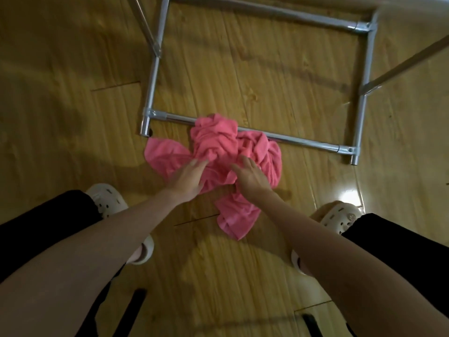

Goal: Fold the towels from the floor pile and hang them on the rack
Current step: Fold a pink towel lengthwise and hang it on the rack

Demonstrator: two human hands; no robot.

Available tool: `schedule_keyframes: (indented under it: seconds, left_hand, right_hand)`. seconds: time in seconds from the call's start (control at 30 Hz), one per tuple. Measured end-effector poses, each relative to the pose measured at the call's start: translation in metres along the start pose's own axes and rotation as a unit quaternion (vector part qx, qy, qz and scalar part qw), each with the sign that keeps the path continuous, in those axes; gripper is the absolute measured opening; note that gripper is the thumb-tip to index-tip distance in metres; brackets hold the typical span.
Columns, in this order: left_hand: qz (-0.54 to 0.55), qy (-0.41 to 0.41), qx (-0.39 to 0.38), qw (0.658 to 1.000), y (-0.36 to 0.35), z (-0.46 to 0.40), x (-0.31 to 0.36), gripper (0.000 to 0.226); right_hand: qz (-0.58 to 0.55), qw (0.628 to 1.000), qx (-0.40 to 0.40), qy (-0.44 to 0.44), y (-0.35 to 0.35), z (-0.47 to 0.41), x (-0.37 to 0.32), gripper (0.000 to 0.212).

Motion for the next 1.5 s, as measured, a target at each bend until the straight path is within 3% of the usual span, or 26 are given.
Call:
schedule_keyframes:
  seconds: [0.07, 0.2, 0.33, 0.53, 0.6, 0.7, 0.87, 1.0, 1.1, 1.27, 1.37, 1.5]
  left_hand:
    - [-0.034, 0.005, -0.004, 0.999, -0.006, -0.009, -0.002, 0.060]
    - [-0.128, 0.028, -0.029, 0.991, -0.013, -0.022, 0.001, 0.058]
    - [-0.203, 0.049, -0.043, 0.977, -0.022, -0.015, 0.004, 0.036]
    - [-0.125, 0.018, 0.038, 0.991, -0.013, 0.032, 0.012, 0.014]
    - [-0.104, -0.012, 0.060, 0.993, 0.000, 0.052, 0.017, 0.006]
    - [-0.087, -0.028, 0.063, 0.994, 0.020, 0.079, 0.024, 0.011]
    - [-0.030, 0.006, 0.120, 0.992, 0.067, 0.115, 0.034, 0.009]
    - [0.077, 0.016, 0.204, 0.976, 0.109, 0.147, 0.056, 0.024]
    - [0.127, -0.005, 0.217, 0.968, 0.131, 0.169, 0.084, 0.025]
    - [0.111, -0.033, 0.176, 0.978, 0.152, 0.206, 0.131, 0.021]
    - [0.114, -0.061, 0.143, 0.981, 0.161, 0.237, 0.164, 0.018]
    - [0.162, -0.104, 0.060, 0.979, 0.158, 0.284, 0.209, 0.021]
  right_hand:
    - [0.004, 1.000, 0.000, -0.009, -0.004, -0.006, 0.004, 0.056]
    - [-0.001, 0.998, 0.065, -0.006, 0.003, -0.010, 0.007, 0.023]
    - [-0.080, 0.986, 0.148, 0.023, 0.028, 0.008, 0.001, 0.020]
    - [-0.132, 0.971, 0.201, 0.019, 0.065, 0.054, 0.001, 0.018]
    - [-0.141, 0.968, 0.209, -0.004, 0.077, 0.069, 0.004, 0.029]
    - [-0.154, 0.963, 0.220, -0.003, 0.096, 0.090, -0.002, 0.046]
    - [-0.200, 0.953, 0.223, -0.033, 0.120, 0.125, -0.010, 0.021]
    - [-0.382, 0.898, 0.195, -0.101, 0.140, 0.152, -0.007, 0.011]
    - [-0.493, 0.844, 0.160, -0.134, 0.164, 0.175, -0.014, 0.010]
    - [-0.581, 0.791, 0.149, -0.121, 0.223, 0.229, -0.045, 0.004]
    - [-0.648, 0.739, 0.146, -0.115, 0.246, 0.262, -0.067, 0.013]
    - [-0.685, 0.700, 0.137, -0.146, 0.259, 0.302, -0.085, 0.008]
Point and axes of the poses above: each hand's wrist, its own z-axis away from the middle knuckle, its own y-axis out of the back of the hand, x = y × z, the point moved 10 cm from there along -z, towards the middle knuckle, and after that the axes turned 11 degrees about z, right-handed, at the moved point
